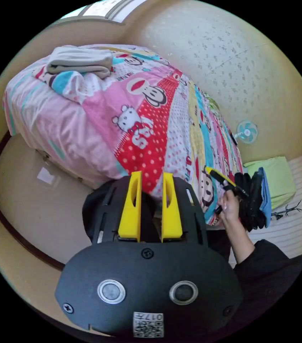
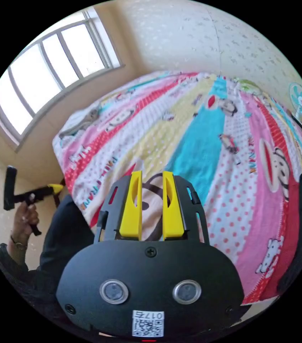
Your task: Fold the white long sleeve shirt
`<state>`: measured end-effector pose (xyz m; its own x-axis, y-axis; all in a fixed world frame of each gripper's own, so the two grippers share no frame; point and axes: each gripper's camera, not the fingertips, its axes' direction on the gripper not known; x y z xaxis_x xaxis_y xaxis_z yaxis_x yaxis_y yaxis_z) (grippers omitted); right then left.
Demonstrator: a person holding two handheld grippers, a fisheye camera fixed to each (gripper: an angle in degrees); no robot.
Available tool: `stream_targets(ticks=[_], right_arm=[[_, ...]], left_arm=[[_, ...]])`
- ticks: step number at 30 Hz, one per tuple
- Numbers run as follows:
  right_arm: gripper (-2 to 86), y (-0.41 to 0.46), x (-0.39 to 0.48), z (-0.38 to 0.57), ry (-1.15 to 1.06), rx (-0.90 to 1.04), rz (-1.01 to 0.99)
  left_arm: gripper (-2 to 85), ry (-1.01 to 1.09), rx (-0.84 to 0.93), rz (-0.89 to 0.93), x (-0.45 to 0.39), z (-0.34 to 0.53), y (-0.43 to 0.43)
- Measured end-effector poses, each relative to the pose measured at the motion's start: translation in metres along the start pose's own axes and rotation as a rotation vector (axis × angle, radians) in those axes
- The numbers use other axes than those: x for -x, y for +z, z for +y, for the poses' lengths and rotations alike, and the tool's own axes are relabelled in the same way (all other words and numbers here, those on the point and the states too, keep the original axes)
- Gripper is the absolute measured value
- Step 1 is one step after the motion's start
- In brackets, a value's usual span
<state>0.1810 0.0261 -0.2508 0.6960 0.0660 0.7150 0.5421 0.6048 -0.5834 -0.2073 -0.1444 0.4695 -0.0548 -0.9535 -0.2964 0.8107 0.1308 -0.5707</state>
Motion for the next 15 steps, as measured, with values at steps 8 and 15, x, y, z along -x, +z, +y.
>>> stream_targets(ticks=[8, 15], right_arm=[[8.6, 0.033, 0.015, 0.065, -0.009, -0.138, 0.005], [8.2, 0.048, 0.03, 0.097, -0.043, -0.167, 0.065]], left_arm=[[14.7, 0.04, -0.299, -0.2, 0.024, -0.192, -0.011], [9.1, -0.212, -0.261, -0.441, 0.052, -0.28, 0.066]])
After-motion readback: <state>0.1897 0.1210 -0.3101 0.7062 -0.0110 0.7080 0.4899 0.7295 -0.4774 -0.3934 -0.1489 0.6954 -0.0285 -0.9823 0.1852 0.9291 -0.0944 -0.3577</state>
